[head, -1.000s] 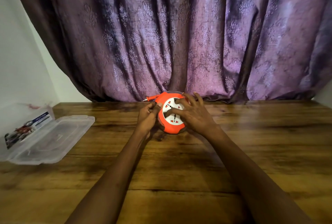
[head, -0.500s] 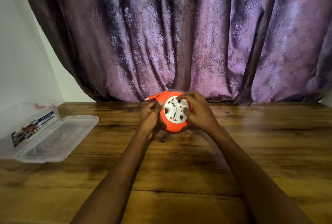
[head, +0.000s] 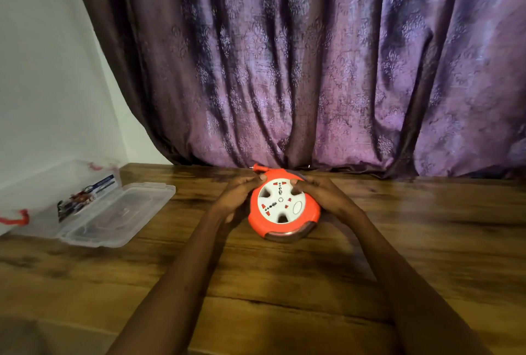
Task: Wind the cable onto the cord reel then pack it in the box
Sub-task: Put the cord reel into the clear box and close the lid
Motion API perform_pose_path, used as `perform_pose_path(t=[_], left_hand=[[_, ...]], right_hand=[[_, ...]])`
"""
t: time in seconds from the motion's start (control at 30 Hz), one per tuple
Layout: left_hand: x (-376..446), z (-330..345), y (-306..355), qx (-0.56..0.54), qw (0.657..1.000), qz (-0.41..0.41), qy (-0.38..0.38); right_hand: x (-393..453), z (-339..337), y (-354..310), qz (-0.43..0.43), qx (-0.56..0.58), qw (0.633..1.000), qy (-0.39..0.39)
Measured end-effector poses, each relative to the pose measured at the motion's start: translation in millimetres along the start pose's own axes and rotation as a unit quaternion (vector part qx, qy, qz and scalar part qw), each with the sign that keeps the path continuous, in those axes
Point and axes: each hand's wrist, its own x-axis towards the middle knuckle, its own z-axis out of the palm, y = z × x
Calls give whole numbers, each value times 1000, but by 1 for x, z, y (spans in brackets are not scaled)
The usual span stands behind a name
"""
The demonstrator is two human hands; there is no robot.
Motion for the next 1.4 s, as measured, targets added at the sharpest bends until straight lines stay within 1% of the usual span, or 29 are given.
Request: perform_pose_path(t=[0.03,0.1,0.13,0.17,0.2,0.23,0.27,0.3,0.37,0.4,0.43,0.47,0.5,0.57,0.67,0.73,0.8,0.93,1.03,1.23,1.3,1.4], left_hand=[[-3,-2,0,4,1000,-4,4],[-9,-12,6,43,998,0,41],[-11,-19,12,78,994,17,75],[-15,-32,20,129,983,50,124],[-18,-48,30,198,958,94,186],[-24,-67,40,271,919,139,251],[-31,-88,48,338,870,175,313],[-40,-109,54,403,811,201,375],[-59,-147,62,527,664,216,484],[-70,-163,65,576,597,202,521],[-80,-176,66,615,546,181,540],[-93,-191,68,641,513,158,549],[-103,-205,69,653,501,135,552],[-122,-226,70,637,509,86,573],[-144,-248,73,572,553,3,605],[-154,-260,77,557,579,-15,595],[-158,-268,83,553,604,12,574],[-160,-272,96,505,624,69,592],[-158,-273,101,494,623,87,600],[-145,-270,117,473,622,150,605],[-139,-266,126,471,627,187,591],[-125,-253,133,482,642,252,541]], right_hand=[[1,2,-1,9,13,1000,-5],[2,12,-6,15,38,999,3],[3,17,-8,14,51,998,16],[5,23,-11,13,65,997,29],[8,29,-14,17,83,996,40],[11,35,-17,27,106,993,48],[15,42,-20,40,126,990,51],[20,50,-23,56,131,988,51],[27,66,-30,88,105,990,45],[29,75,-34,98,92,990,43],[31,83,-38,104,87,990,41],[34,95,-42,106,88,990,35],[36,106,-45,109,94,989,30],[36,126,-48,116,109,987,19],[34,154,-50,121,119,986,-8],[32,165,-50,117,133,984,-34],[31,170,-49,114,128,984,-44],[29,167,-42,110,114,987,-38],[29,158,-34,97,112,988,-32],[31,132,-24,118,122,986,1],[32,122,-22,114,138,984,13],[32,108,-19,74,173,982,23]])
